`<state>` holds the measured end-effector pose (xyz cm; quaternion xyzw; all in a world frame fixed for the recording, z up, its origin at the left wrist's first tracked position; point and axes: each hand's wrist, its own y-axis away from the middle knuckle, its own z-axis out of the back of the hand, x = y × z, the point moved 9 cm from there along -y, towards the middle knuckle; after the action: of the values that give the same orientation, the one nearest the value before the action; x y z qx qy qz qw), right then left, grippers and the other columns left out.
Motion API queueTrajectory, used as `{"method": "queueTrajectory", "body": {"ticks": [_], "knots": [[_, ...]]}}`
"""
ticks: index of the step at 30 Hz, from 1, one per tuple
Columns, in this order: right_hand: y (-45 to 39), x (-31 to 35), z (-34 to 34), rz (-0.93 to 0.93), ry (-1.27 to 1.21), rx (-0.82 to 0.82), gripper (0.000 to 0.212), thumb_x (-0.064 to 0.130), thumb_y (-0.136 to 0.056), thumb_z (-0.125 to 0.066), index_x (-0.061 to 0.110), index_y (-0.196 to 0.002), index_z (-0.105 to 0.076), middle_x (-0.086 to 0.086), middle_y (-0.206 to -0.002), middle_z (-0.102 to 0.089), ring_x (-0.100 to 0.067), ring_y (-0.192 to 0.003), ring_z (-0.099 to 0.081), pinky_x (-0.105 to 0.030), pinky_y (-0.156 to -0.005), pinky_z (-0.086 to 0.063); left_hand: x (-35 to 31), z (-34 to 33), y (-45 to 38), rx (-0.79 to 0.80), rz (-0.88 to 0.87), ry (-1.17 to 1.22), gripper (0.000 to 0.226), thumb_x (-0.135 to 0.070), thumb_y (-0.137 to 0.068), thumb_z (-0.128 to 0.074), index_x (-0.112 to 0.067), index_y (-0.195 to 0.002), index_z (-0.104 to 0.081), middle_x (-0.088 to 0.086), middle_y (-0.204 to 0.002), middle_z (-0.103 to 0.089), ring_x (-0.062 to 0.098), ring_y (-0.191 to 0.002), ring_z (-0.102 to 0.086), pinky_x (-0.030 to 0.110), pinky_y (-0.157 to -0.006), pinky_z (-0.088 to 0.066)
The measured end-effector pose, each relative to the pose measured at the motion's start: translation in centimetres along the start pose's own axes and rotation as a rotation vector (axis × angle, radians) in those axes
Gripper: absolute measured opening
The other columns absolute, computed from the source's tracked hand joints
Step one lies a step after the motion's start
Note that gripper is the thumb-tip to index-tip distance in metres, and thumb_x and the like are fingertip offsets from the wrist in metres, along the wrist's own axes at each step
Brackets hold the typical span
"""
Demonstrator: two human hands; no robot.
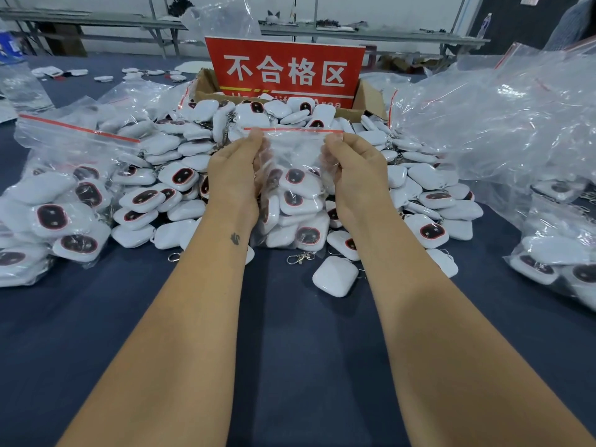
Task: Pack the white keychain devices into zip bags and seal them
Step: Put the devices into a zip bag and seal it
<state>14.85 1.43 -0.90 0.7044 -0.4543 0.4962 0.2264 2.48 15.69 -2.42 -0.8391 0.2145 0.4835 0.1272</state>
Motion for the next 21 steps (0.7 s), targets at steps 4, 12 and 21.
{"method": "queueTrajectory", "body": {"ticks": [4,12,21], "knots": [[0.0,-0.2,-0.5,-0.014,0.034,0.036,0.014,0.005,-0.092,-0.066,0.01,-0.079,-0.068,0.003,-0.061,-0.061,-0.006,-0.056,-0.053,-0.019,-0.061,-0.048,-0.3,0.0,0.2,-0.014,-0.044,0.031,0.023,-0.014,-0.096,-0.062,-0.009,-0.074,-0.066,-0.009,-0.049,-0.06,0.0,-0.042,-0.053,0.014,-0.042,-0.043],[0.0,-0.2,-0.6,0.013,0.137,0.039,0.019,0.007,-0.094,-0.064,0.013,-0.076,-0.067,0.0,-0.064,-0.06,-0.01,-0.061,-0.054,-0.029,-0.068,-0.051,0.3,-0.3,-0.2,0.068,-0.003,-0.047,0.025,-0.024,-0.084,-0.077,-0.016,-0.06,-0.075,0.002,-0.065,-0.069,0.016,-0.059,-0.063,0.028,-0.062,-0.055],[0.6,-0.5,-1.8,-0.031,0.099,0.155,0.004,0.004,-0.089,-0.07,0.007,-0.087,-0.071,-0.005,-0.076,-0.07,-0.015,-0.067,-0.066,-0.03,-0.065,-0.057,0.3,-1.3,0.4,0.159,-0.03,-0.082,0.018,-0.018,-0.088,-0.071,-0.007,-0.074,-0.069,0.0,-0.062,-0.07,0.01,-0.054,-0.065,0.02,-0.053,-0.051]]}}
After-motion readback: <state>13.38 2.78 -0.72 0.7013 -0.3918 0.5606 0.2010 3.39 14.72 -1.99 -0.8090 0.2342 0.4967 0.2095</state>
